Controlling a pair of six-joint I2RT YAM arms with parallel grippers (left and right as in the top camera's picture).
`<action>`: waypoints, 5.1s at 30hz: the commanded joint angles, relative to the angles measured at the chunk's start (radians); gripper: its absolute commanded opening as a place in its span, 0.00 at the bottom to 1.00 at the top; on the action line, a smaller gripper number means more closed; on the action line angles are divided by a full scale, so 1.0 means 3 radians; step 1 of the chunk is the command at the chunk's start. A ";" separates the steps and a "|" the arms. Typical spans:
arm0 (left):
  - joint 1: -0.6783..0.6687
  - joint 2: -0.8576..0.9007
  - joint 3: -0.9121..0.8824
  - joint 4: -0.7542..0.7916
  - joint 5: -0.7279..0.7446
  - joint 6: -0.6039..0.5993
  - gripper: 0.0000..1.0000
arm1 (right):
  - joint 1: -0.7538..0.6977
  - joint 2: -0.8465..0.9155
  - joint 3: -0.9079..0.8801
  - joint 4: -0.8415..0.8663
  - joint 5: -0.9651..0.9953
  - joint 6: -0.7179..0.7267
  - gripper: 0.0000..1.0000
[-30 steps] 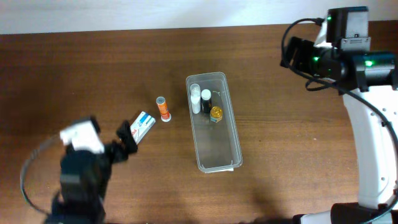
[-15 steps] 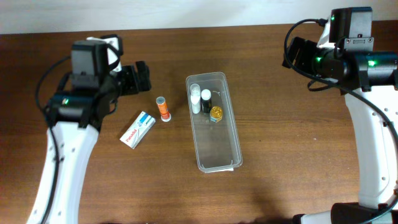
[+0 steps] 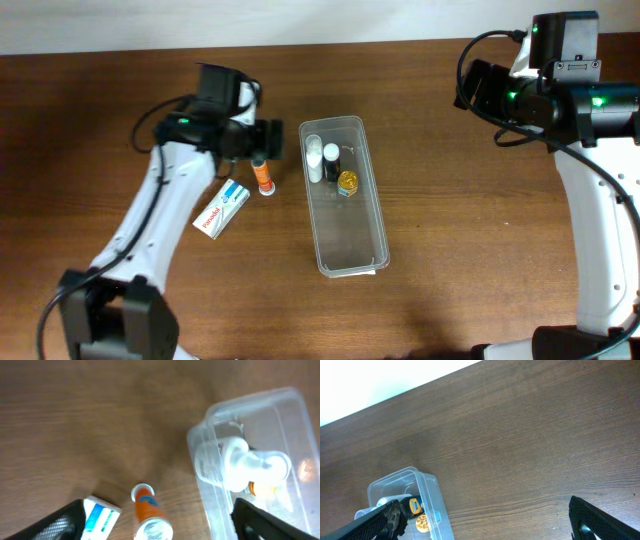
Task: Pack container
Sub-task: 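Move left gripper toward the orange effervescent tube, then lower left gripper and grasp the orange tube, then lift the orange tube and carry it over the container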
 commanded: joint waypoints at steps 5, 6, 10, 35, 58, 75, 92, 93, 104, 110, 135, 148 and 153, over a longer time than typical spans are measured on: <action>-0.0123 0.0141 0.0065 -0.0083 -0.0390 0.0069 0.71 | -0.0011 0.0010 0.0031 0.0009 -0.0017 0.0004 0.98; -0.0121 0.0141 0.0065 -0.0090 -0.0390 0.0029 0.70 | -0.0011 0.0010 0.0031 0.0009 -0.0017 0.0004 0.98; -0.0116 0.0146 0.0065 -0.0233 -0.0388 -0.0053 0.68 | -0.0011 0.0010 0.0031 0.0009 -0.0017 0.0004 0.98; -0.0122 0.0492 0.0065 -0.0300 -0.0389 -0.0074 0.34 | -0.0011 0.0010 0.0031 0.0009 -0.0017 0.0004 0.98; -0.0122 0.0294 0.0230 -0.0462 -0.0389 -0.0072 0.35 | -0.0011 0.0010 0.0031 0.0009 -0.0017 0.0004 0.98; -0.0151 0.0126 0.0519 -0.0832 -0.0375 -0.0072 0.15 | -0.0011 0.0010 0.0031 0.0009 -0.0017 0.0004 0.98; -0.1241 -0.0556 0.1231 -0.1447 -0.0378 -0.0074 0.10 | -0.0011 0.0010 0.0031 0.0009 -0.0018 0.0004 0.98; -0.1306 -0.0565 0.1231 -0.1456 -0.0378 -0.0074 0.10 | -0.0011 0.0010 0.0031 0.0009 -0.0017 0.0004 0.98; -0.1695 -0.0542 0.1230 -0.0993 -0.0880 0.0053 0.10 | -0.0011 0.0010 0.0031 0.0009 -0.0017 0.0004 0.98; -0.1656 -0.0337 0.1225 -0.0619 -0.1177 0.0331 0.11 | -0.0011 0.0010 0.0031 0.0009 -0.0018 0.0004 0.98; -0.1275 0.0818 0.1223 0.0125 -0.0637 0.0483 0.11 | -0.0011 0.0010 0.0031 0.0009 -0.0018 0.0004 0.98; -0.1269 0.1059 0.1223 0.0100 -0.0612 0.0483 0.12 | -0.0011 0.0010 0.0031 0.0009 -0.0018 0.0004 0.98; -0.1269 0.1119 0.1223 0.0109 -0.0622 0.0484 0.13 | -0.0011 0.0010 0.0031 0.0009 -0.0017 0.0004 0.98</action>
